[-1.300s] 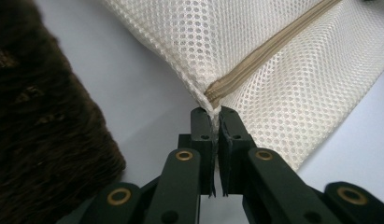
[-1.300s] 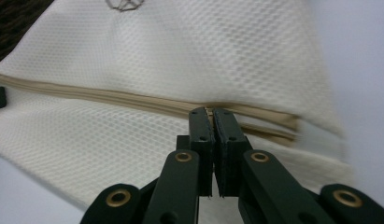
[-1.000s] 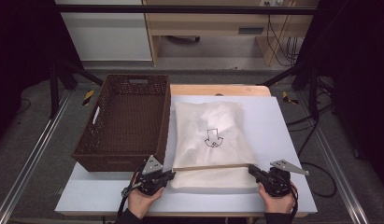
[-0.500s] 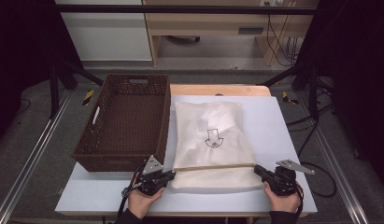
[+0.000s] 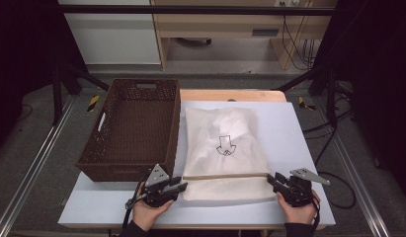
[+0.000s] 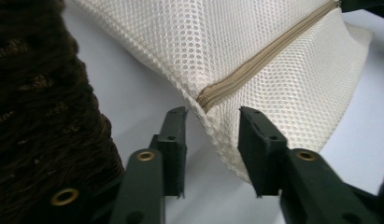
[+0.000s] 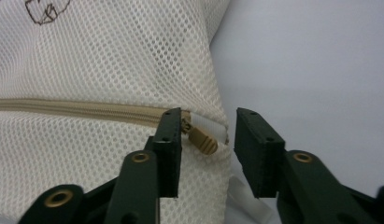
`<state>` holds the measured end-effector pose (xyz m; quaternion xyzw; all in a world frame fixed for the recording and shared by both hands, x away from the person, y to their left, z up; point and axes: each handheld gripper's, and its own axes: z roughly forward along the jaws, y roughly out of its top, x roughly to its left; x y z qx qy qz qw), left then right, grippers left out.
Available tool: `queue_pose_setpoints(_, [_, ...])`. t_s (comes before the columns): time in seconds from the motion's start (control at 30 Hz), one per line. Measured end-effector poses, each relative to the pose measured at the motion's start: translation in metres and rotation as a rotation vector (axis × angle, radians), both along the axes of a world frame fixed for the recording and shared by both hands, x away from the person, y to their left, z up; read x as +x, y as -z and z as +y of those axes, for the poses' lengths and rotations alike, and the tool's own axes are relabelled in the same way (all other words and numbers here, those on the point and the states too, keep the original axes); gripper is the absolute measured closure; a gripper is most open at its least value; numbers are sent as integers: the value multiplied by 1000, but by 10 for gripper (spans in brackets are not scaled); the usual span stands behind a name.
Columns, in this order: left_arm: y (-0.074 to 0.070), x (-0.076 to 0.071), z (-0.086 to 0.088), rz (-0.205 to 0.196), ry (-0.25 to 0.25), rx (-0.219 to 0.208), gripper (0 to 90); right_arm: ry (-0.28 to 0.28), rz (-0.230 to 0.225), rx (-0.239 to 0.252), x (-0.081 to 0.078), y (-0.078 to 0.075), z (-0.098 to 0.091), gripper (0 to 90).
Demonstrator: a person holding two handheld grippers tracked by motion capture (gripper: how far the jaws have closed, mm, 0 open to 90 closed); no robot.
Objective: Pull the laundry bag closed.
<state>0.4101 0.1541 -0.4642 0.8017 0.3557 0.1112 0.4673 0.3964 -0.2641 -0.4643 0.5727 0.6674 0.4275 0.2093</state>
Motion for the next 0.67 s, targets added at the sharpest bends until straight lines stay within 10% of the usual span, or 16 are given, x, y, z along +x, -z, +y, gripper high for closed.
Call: queue_pose_setpoints(0.67, [-7,-8,37,-2,-9,27,358,6,-103,-38,-4,-14,-9,335])
